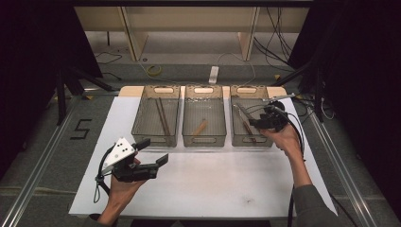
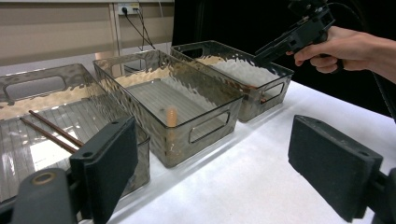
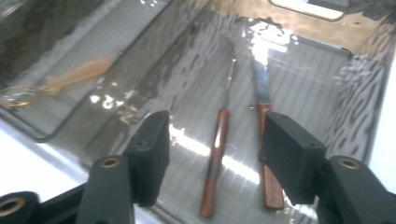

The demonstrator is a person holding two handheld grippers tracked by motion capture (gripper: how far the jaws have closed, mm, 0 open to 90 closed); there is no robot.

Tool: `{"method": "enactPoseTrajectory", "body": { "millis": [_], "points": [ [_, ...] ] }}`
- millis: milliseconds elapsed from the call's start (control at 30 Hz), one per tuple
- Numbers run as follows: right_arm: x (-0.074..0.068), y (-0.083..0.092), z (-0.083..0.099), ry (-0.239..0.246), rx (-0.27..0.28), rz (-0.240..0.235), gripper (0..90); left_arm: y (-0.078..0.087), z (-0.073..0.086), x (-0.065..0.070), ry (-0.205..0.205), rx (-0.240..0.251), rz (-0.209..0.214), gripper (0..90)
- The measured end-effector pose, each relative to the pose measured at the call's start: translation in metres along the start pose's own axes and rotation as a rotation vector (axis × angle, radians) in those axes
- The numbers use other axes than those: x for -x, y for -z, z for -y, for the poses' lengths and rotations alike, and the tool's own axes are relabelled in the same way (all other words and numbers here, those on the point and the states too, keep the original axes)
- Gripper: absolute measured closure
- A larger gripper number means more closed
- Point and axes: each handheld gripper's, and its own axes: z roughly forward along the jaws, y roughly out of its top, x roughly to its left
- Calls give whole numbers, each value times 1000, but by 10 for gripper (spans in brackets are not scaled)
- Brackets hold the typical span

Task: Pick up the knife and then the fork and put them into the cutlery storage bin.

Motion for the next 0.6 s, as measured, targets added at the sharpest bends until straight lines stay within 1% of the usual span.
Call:
{"method": "enactPoseTrajectory", "body": {
  "millis": [67, 100, 167, 333, 400, 567, 600],
  "points": [
    [-3, 2, 1, 6, 0, -11, 378, 0, 0, 1, 0, -1, 2, 153],
    [-6, 4, 1, 11, 4, -25, 364, 0, 0, 1, -1, -1, 2, 153],
    [-11, 9, 2, 30, 22, -42, 353, 0, 0, 1, -4, -4, 4, 153],
    [-21, 23, 2, 30, 78, -94, 327, -2, 0, 1, -6, -16, 13, 153],
    [-27, 28, 4, 40, 100, -107, 317, -2, 0, 1, -5, -19, 17, 153],
    [-42, 38, 13, 49, 151, -149, 310, -3, 0, 1, -6, -27, 26, 153],
    [-45, 40, 15, 43, 161, -155, 311, -4, 0, 1, -7, -31, 30, 153]
  ]
}}
